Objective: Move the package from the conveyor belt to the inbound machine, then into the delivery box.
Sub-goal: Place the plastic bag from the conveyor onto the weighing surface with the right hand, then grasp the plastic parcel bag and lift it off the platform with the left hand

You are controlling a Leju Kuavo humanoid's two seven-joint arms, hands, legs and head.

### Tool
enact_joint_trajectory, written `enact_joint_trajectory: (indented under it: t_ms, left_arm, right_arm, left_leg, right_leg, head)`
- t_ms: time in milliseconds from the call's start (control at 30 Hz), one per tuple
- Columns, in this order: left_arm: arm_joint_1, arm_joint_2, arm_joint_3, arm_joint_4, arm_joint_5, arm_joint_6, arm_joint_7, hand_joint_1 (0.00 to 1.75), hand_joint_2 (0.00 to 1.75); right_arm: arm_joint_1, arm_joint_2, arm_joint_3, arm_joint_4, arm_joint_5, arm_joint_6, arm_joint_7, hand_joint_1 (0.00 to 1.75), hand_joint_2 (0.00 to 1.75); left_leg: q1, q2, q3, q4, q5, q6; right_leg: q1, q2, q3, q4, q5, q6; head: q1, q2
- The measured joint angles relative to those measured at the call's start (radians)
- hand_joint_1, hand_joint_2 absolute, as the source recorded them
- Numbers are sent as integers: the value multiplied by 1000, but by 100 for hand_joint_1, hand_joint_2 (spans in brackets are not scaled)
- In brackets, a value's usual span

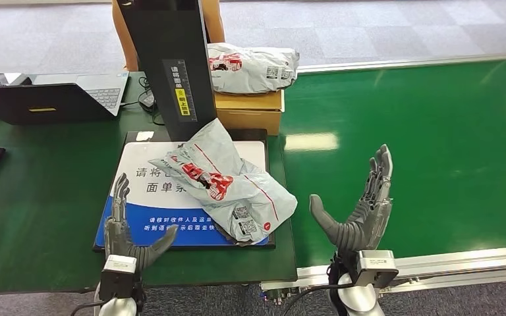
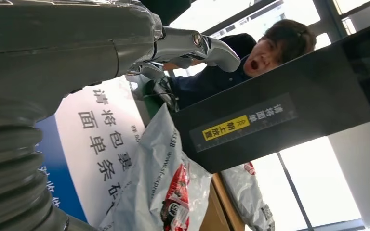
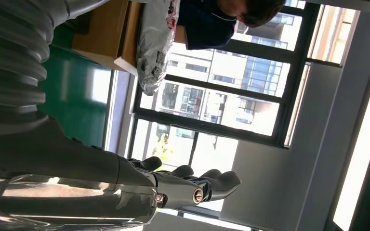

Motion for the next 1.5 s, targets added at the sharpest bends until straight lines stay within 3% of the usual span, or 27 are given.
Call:
enact_joint_trajectory:
  t_ms: [433,900,1200,1500]
  left_arm:
    - [-44,3,-38,-78,-101,-47,37,0,175]
    - [-186,3,-121,-70,-247,-117,101,0,175]
    - [-334,5,-215,16,-294,-200,154,0,175]
    - [-491,24,-338,206,-354,-318,189,0,175]
  right_arm:
    - [15,17,-42,-9,-53,57,0,0,175]
    - [14,65,-103,-1,-29,96,0,0,175]
    - [13,82,-132,-1,-15,97,0,0,175]
    - [42,83,-146,-24,-19,85,0,0,175]
  left_leg:
    - [0,0,0,0,0,0]
    - [0,0,0,0,0,0]
    - [0,0,0,0,1,1]
    - [0,0,0,0,1,1]
  right_leg:
    - [0,0,0,0,0,0]
    - [0,0,0,0,0,0]
    - [0,0,0,0,0,0]
    - [0,0,0,0,0,0]
  head:
    - [0,0]
    - [0,0]
    - [0,0]
    - [0,0]
